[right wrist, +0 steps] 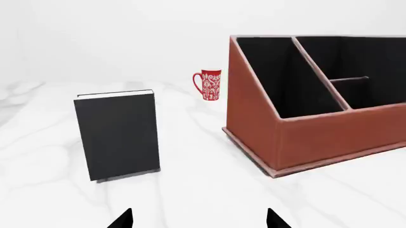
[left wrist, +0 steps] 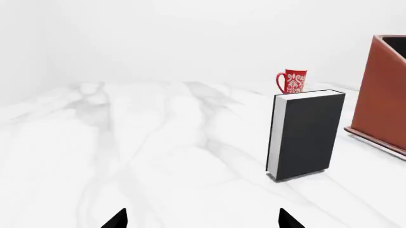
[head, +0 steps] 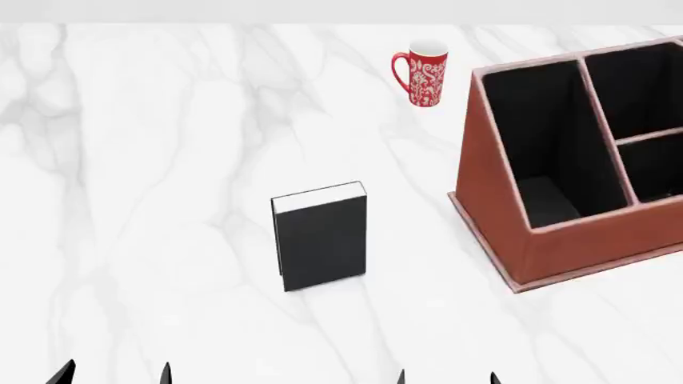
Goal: Pick up the book and place it in the left compartment of the caddy.
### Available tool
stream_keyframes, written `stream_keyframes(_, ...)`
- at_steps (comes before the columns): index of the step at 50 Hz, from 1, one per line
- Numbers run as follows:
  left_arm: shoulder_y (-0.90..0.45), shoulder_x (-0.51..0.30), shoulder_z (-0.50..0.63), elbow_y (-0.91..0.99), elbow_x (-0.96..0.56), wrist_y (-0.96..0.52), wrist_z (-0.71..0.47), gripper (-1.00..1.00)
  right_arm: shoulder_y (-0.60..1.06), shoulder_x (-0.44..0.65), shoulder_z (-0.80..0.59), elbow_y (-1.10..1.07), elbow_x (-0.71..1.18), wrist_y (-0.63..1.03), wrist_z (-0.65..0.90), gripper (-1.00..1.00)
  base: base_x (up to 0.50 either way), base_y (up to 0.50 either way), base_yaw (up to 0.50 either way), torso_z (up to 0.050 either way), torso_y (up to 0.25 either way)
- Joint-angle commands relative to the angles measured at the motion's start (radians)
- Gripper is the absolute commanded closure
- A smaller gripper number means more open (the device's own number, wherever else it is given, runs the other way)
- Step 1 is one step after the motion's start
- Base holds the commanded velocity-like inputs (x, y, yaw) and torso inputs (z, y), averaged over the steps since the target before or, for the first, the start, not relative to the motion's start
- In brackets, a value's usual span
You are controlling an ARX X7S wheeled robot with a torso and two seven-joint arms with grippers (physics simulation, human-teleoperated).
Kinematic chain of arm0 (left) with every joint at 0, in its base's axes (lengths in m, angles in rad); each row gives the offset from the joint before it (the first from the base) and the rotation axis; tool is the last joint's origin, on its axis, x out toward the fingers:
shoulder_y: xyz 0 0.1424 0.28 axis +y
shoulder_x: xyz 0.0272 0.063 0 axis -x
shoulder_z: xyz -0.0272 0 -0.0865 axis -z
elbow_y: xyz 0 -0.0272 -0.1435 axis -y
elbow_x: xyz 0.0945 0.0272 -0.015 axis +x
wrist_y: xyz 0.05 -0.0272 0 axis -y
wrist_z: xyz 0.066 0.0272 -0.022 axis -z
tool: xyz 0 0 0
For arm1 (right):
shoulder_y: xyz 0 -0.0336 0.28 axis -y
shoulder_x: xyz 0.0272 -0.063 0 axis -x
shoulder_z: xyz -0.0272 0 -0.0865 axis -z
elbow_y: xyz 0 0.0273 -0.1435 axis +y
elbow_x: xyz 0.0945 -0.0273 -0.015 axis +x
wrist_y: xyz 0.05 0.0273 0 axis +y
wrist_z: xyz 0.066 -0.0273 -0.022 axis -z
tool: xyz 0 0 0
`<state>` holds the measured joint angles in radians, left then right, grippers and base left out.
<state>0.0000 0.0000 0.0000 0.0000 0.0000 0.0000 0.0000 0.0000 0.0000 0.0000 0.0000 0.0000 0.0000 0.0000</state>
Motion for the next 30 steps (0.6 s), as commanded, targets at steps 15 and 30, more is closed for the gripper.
stream_keyframes(15,-0.020,-0.046,0.052,0.011,-0.010,-0.092,-0.117,-1.00,-0.007,0.056,-0.065,-0.018,0.041,0.014,0.060,-1.00,0.00,0.00,0.00,0.000,0.000)
stream_keyframes(30,0.001,-0.041,0.063,0.016,-0.006,-0.044,-0.075,-1.00,-0.007,0.046,-0.052,0.001,0.045,-0.018,0.052,-1.00,0.00,0.00,0.00,0.000,0.000)
